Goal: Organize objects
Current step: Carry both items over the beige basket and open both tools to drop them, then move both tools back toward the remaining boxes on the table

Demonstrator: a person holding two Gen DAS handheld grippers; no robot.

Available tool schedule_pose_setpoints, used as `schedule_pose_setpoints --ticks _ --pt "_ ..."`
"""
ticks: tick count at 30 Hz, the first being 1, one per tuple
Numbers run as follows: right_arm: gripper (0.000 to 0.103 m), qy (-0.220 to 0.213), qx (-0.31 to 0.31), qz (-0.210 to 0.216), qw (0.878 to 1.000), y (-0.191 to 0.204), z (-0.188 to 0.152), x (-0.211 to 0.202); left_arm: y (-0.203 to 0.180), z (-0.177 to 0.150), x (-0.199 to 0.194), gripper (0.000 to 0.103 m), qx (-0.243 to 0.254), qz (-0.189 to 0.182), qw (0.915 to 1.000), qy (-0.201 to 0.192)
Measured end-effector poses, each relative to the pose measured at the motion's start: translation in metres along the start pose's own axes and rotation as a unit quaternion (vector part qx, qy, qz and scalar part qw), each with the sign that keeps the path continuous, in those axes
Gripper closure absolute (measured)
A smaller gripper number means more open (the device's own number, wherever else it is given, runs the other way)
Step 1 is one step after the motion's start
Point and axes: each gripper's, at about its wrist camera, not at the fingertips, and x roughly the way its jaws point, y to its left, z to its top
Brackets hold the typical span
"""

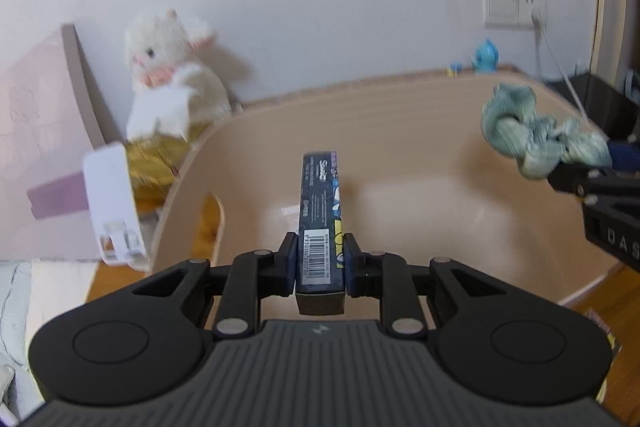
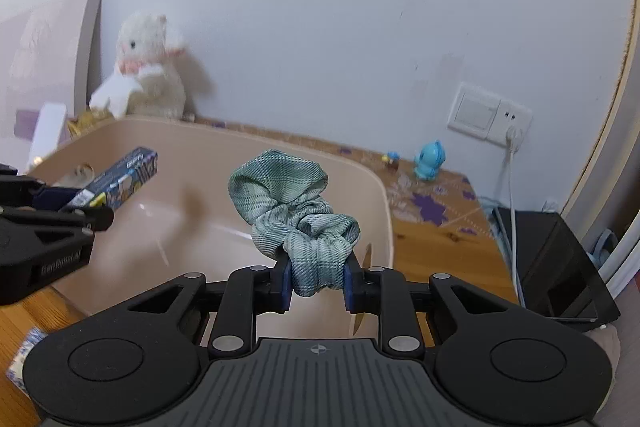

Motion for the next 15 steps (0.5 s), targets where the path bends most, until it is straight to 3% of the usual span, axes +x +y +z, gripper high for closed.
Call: schedule_pose_setpoints --ticks 2,4,5,6,8,12,15 --pt "0.063 0.015 -0.008 -0.003 1.0 0.003 -0.001 0.008 0.004 -0.004 0.0 0.076 -0.019 -0.006 0.9998 0.002" --pt "0.058 0.018 -0.009 -0.003 1.0 0.004 -0.004 0.007 0.012 -0.006 -0.004 0.053 -0.039 -0.015 0.9991 0.01" --pt "0.056 0.016 -0.009 -0.002 1.0 0.004 -0.006 0.005 0.016 -0.006 -0.009 0.034 -0.049 -0.015 0.9987 0.007" --pt "0.047 0.011 -0.008 -0.004 1.0 0.004 -0.008 0.001 0.018 -0.007 -0.017 0.027 -0.054 -0.013 0.9985 -0.003" --pt "0.039 -0.005 -0.001 0.004 1.0 0.001 -0.01 -0.009 0.025 -0.01 -0.033 0.012 -0.06 -0.002 0.9978 -0.027" --pt "0.002 -0.025 0.015 0.007 1.0 -0.013 -0.011 -0.039 0.036 -0.019 -0.059 0.005 -0.066 0.002 0.9969 -0.043" --pt "0.0 -0.044 0.006 -0.002 0.999 -0.019 -0.017 -0.062 0.044 -0.028 -0.074 0.005 -0.071 0.007 0.9964 -0.045"
